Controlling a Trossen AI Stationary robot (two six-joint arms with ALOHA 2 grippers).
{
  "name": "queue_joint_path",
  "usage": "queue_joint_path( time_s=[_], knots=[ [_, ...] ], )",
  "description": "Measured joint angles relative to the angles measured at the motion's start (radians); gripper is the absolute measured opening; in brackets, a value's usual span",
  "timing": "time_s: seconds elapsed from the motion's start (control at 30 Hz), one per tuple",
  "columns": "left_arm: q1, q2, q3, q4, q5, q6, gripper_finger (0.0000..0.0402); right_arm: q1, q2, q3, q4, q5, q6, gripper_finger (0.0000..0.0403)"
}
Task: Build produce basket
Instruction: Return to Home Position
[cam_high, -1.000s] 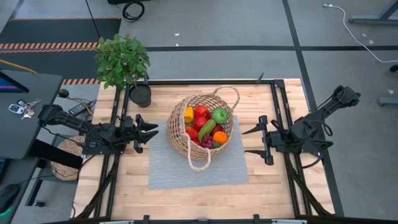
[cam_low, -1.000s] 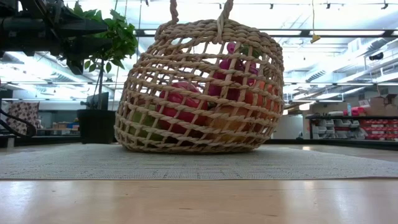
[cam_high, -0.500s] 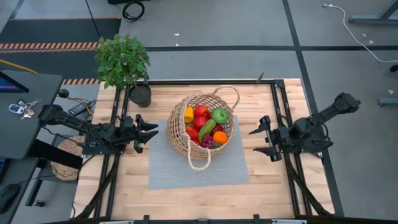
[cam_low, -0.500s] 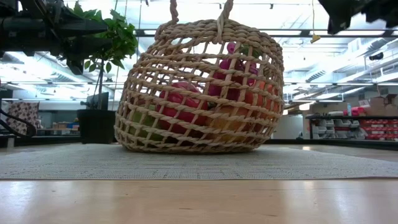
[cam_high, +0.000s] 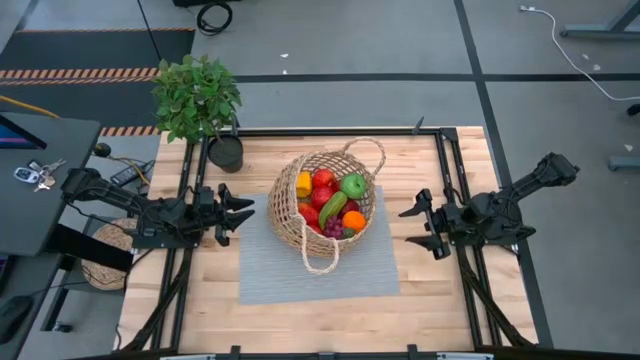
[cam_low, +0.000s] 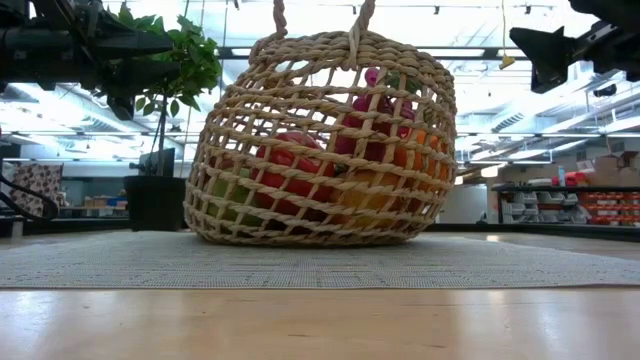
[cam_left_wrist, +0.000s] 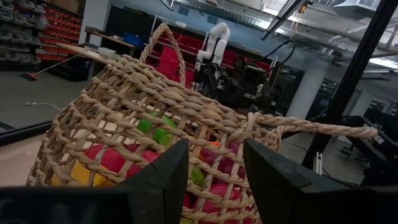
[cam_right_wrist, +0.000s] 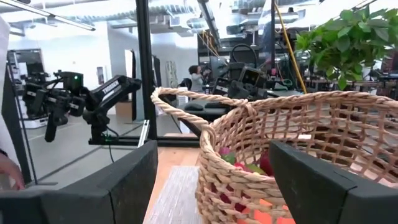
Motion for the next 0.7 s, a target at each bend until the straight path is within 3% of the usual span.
queue_joint_path(
  time_s=[0.13, 0.4, 0.7],
  knots=[
    [0.000, 0.000, 0.000, 0.000, 0.000, 0.000, 0.0160, -0.005, 0.000, 0.000, 0.002, 0.033, -0.016, 0.0309],
    [0.000, 0.000, 0.000, 0.000, 0.000, 0.000, 0.0160, -0.011, 0.001, 0.000, -0.004, 0.061, -0.281, 0.0309],
    [0.000, 0.000, 0.000, 0.000, 0.000, 0.000, 0.0160, -0.011, 0.001, 0.000, -0.004, 0.062, -0.273, 0.0309]
  ],
)
